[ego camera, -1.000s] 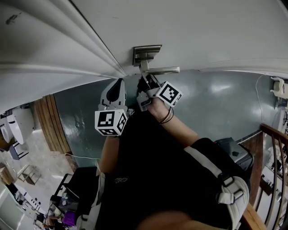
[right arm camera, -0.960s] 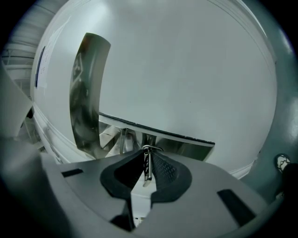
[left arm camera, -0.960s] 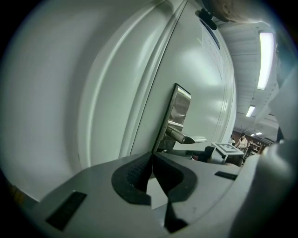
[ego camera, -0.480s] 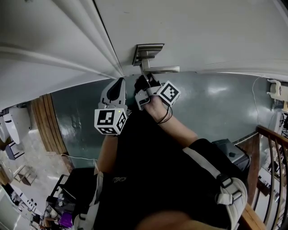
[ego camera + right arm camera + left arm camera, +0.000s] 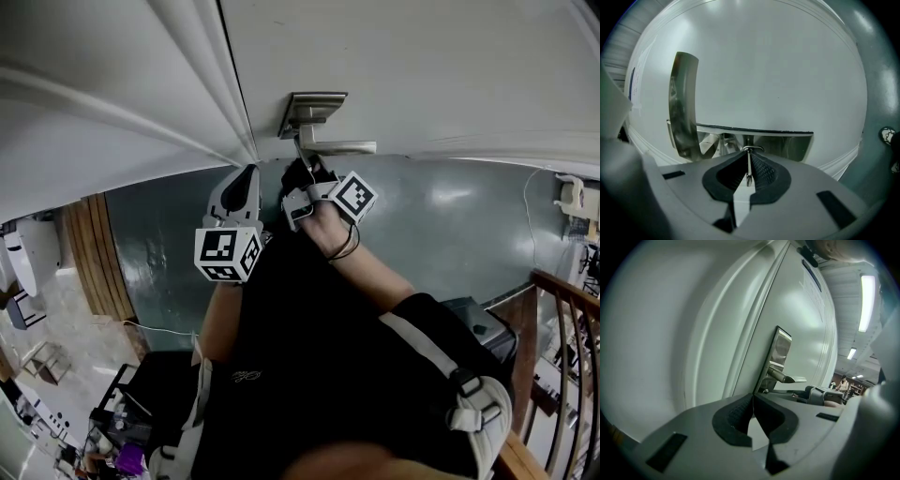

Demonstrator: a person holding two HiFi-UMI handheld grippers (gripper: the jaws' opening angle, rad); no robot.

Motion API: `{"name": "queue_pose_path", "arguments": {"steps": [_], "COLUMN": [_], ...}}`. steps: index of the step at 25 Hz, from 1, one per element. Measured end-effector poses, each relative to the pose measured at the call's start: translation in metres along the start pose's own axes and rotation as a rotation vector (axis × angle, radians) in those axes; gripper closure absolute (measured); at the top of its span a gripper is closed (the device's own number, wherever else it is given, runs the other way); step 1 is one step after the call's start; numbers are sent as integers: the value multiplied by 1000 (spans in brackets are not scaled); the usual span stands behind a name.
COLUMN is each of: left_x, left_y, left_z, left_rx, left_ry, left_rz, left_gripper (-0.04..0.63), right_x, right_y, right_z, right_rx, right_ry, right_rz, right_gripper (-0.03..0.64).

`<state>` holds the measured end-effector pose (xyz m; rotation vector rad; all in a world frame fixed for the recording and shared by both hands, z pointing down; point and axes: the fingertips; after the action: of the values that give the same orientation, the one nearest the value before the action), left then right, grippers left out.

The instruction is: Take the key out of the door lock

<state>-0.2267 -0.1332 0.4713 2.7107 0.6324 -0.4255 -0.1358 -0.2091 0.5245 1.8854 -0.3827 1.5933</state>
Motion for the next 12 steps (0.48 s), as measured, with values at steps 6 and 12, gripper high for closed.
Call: {"name": "queue_pose_path", "arguments": {"steps": [6,12], "left_x": [-4,-11], "left_y": [-3,-7], "left_z": [2,7], "left_rx": [-1,9], "left_ry": [6,10], "left_rz": [7,20], "left_gripper": [571,571], "right_x": [2,2], "right_y": [-3,-5], "right_z": [-1,-2], "right_rx": [-5,-2], "right_ry": [15,-8], "right_rz": [-12,-2], "right_gripper": [589,588]}}
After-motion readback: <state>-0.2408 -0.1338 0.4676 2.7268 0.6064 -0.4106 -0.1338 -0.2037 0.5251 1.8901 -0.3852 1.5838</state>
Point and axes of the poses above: the fingertips, and each gripper's own axes: y forward along the fingers, x to its right, z out of its top, and after that the axes turned 11 degrees about -z, right-handed
